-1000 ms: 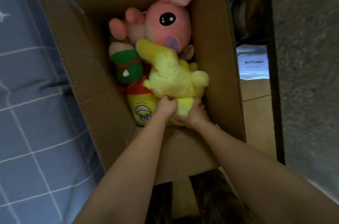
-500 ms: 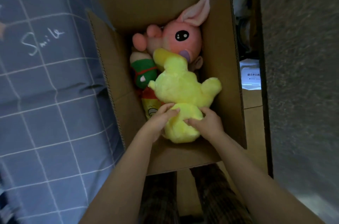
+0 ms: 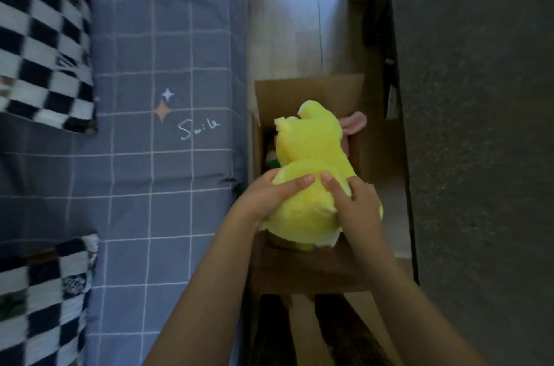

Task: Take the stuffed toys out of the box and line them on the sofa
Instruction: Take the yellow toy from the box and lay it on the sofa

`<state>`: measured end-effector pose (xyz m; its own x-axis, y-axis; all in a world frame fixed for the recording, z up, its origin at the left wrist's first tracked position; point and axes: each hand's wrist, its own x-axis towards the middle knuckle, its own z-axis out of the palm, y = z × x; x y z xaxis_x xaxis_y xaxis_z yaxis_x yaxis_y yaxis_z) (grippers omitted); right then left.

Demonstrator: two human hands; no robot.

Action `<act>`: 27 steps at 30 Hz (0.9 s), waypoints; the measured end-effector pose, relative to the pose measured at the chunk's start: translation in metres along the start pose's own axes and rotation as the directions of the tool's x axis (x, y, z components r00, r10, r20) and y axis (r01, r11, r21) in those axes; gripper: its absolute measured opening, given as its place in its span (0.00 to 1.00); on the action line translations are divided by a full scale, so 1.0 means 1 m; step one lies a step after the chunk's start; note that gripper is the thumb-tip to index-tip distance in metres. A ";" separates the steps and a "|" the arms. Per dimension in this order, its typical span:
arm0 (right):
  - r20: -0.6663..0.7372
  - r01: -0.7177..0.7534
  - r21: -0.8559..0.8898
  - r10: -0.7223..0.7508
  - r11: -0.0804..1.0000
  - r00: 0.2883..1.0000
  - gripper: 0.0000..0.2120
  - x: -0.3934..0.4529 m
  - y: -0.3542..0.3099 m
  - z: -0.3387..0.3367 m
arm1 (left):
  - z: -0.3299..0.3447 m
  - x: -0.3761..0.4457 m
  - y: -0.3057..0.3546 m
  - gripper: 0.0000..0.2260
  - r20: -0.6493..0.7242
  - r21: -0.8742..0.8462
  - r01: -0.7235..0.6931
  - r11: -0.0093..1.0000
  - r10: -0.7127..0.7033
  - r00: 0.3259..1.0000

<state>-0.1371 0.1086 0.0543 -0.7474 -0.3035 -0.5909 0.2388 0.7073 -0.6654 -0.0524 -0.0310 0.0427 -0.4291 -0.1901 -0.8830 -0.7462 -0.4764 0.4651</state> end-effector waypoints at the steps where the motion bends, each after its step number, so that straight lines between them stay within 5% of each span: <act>1: -0.007 0.028 0.024 -0.028 0.999 1.000 0.22 -0.004 -0.019 0.005 | -0.009 -0.014 0.011 0.42 -0.031 -0.015 -0.024 1.000 0.023 0.999; 6: 0.218 0.101 0.208 -0.147 0.973 0.965 0.17 -0.034 -0.097 0.048 | -0.072 -0.088 0.040 0.21 -0.243 -0.092 -0.131 0.987 0.105 0.964; 9: 0.393 0.197 0.192 -0.259 0.961 0.882 0.21 -0.050 -0.128 0.085 | -0.123 -0.116 0.029 0.33 -0.320 -0.100 -0.154 0.983 0.115 0.940; 14: 0.697 0.163 0.220 -0.272 0.962 0.663 0.36 -0.075 -0.157 0.176 | -0.228 -0.150 -0.002 0.30 -0.419 -0.068 -0.138 0.988 0.097 0.903; 18: 0.790 0.103 0.263 -0.275 0.959 0.548 0.32 -0.100 -0.181 0.266 | -0.322 -0.173 -0.023 0.34 -0.497 0.029 -0.067 0.997 0.073 0.865; 23: 0.836 -0.069 0.314 -0.242 0.947 0.492 0.30 -0.116 -0.203 0.372 | -0.423 -0.180 -0.026 0.30 -0.558 0.171 0.007 0.985 0.091 0.825; 27: 0.864 -0.036 0.246 -0.202 0.969 0.462 0.35 -0.125 -0.199 0.430 | -0.484 -0.173 -0.035 0.30 -0.562 0.336 0.095 0.937 0.118 0.819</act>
<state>0.1752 -0.2685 0.0647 0.1423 -0.8344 -0.5324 0.4110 0.5391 -0.7351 0.2941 -0.3972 0.1491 -0.1535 -0.6939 -0.7035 -0.9112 -0.1760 0.3725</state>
